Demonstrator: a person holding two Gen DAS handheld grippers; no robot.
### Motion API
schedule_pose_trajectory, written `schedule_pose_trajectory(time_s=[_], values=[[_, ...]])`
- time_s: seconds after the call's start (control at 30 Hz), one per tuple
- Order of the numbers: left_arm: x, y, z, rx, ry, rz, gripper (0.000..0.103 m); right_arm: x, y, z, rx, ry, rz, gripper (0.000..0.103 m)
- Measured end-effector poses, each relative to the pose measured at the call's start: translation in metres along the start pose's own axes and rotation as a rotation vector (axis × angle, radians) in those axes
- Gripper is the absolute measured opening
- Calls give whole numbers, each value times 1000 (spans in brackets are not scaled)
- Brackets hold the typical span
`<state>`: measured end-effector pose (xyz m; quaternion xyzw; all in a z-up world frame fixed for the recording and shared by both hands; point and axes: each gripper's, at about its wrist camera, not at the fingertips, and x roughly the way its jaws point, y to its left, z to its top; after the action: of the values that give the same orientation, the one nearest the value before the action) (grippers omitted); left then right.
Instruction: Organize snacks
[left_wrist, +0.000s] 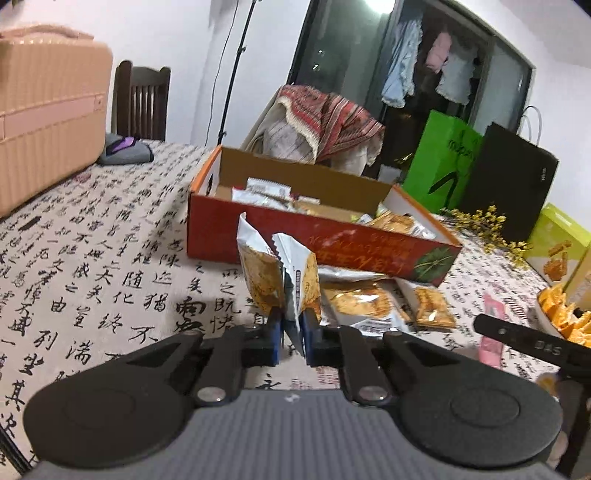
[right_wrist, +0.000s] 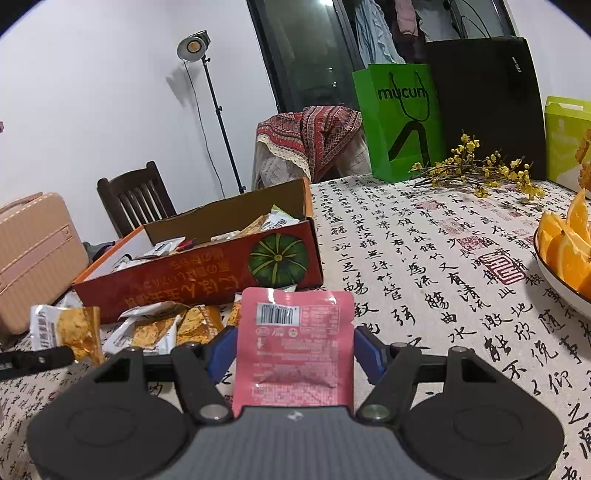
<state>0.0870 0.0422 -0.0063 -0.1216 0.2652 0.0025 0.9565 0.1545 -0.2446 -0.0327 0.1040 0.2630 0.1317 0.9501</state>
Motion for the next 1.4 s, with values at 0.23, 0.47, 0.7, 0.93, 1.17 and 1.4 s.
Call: schedule_pose_trajectory(time_s=[0.23, 0.47, 0.7, 0.93, 1.17, 1.4], values=[[-21, -5, 7, 18, -59, -18, 12, -9, 1, 5, 0, -31, 11, 68], [-2, 12, 1, -30, 26, 10, 12, -12, 2, 7, 1, -35, 7, 68], [11, 36, -12, -80, 108, 111, 48, -11, 3, 6, -3, -32, 6, 68], [-6, 35, -8, 40, 18, 253, 98, -9, 2, 5, 3, -31, 10, 68], [17, 2, -12, 289, 34, 216, 98, -10, 2, 4, 5, -31, 12, 68], [33, 10, -14, 291, 80, 202, 76, -14, -3, 5, 15, -38, 5, 68]])
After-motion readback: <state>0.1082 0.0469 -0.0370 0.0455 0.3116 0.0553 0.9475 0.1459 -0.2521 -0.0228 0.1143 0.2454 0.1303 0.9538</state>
